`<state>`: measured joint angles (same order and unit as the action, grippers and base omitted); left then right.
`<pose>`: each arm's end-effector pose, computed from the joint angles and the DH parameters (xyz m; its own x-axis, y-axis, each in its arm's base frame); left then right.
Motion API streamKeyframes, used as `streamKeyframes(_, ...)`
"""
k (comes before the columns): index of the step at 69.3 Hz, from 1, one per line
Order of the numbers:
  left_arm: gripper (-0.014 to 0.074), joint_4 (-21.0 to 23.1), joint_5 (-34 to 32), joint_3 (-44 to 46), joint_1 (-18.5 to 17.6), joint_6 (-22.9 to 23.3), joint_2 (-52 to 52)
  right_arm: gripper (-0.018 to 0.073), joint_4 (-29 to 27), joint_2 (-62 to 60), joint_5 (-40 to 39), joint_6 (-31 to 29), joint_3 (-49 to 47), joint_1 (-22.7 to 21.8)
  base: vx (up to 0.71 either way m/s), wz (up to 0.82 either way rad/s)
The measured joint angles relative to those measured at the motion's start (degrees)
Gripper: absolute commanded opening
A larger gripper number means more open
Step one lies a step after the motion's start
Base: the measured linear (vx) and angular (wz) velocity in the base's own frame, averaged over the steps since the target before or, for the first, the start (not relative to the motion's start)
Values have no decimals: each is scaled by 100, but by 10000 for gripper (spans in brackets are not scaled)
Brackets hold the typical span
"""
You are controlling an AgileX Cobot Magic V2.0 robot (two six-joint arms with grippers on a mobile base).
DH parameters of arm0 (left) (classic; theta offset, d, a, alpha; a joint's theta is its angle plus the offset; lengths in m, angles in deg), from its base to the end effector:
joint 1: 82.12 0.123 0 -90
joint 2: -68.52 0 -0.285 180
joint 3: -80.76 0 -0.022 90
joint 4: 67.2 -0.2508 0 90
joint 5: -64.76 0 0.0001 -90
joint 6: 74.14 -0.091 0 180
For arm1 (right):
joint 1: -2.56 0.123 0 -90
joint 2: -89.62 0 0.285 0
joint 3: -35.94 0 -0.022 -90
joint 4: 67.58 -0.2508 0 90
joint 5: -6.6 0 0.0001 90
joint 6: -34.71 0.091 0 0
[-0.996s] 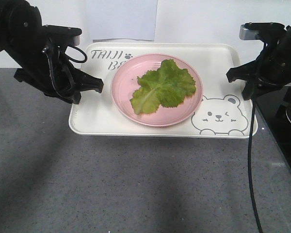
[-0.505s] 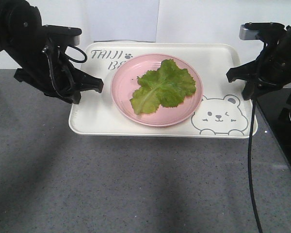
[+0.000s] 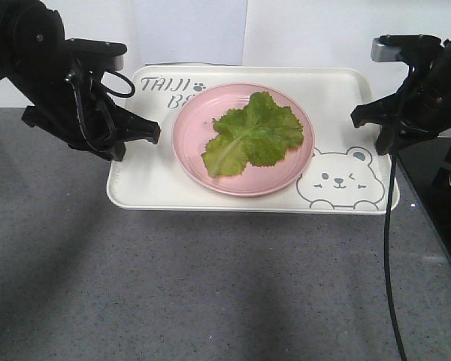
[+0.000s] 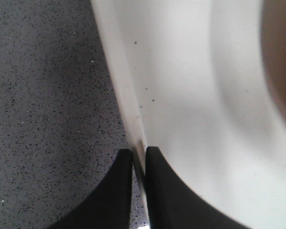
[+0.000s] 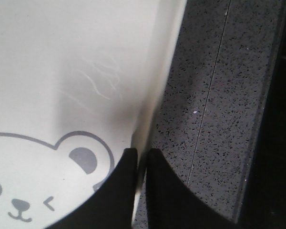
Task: Transfer vegetables to tray and serve
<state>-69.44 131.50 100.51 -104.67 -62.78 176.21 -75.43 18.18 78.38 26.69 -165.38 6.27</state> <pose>0.3478 -0.1409 0.3433 -0.8879 0.1720 -0.4267 0.2111 0.9764 -0.0459 0.3711 0.0359 0.3430 -0.9157 -0.1555 -0.3707 -0.2004 0.9760 0.0855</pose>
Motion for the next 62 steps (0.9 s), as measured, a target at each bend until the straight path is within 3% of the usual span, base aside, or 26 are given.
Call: streamKeyframes(62, -6, 0, 0, 0, 0, 0, 0, -6, 0, 0, 0, 0, 0, 0, 0, 0)
